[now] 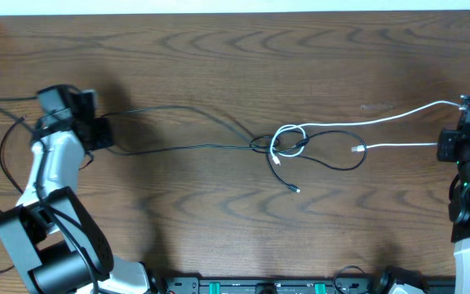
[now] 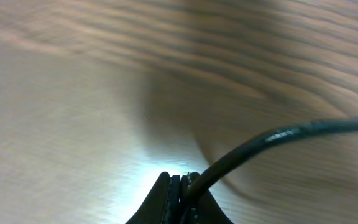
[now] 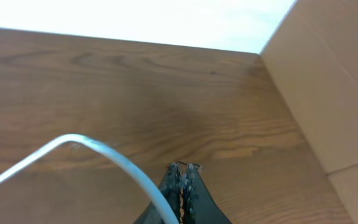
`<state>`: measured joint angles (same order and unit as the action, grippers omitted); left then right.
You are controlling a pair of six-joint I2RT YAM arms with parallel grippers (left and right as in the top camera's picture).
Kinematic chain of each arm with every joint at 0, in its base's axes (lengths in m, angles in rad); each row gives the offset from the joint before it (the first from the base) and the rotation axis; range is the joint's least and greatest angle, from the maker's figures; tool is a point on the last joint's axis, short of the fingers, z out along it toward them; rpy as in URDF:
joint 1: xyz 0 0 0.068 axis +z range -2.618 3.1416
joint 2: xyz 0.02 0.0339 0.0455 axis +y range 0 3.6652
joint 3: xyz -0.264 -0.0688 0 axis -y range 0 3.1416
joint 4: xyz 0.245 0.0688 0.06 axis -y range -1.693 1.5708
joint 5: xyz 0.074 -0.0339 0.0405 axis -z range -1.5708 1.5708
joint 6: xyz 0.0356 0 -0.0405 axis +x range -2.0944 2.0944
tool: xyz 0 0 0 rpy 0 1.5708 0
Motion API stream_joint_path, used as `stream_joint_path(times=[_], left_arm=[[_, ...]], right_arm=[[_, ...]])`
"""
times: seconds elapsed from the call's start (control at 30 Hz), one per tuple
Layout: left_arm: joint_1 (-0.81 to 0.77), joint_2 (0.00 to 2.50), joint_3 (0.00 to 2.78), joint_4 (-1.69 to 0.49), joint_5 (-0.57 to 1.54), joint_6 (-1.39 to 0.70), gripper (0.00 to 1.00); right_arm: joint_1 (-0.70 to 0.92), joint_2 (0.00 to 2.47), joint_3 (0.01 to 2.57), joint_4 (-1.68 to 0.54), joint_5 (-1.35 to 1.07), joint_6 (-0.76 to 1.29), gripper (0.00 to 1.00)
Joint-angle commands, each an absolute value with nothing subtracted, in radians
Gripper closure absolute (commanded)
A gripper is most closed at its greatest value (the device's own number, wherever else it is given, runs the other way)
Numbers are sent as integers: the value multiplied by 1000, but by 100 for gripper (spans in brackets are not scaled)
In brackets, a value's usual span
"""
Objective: Untangle cables
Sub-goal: 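Pull black cable left with left gripper, white cable right with right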
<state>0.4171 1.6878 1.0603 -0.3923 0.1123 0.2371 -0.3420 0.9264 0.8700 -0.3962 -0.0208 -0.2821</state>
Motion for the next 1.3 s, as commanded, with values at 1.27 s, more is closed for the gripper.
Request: stream_joint_path(times=[1.27], left_arm=[[557,1685,1049,-334,85,178,93]], right_arm=[[-1073,1105,880,41,-37,-22,99]])
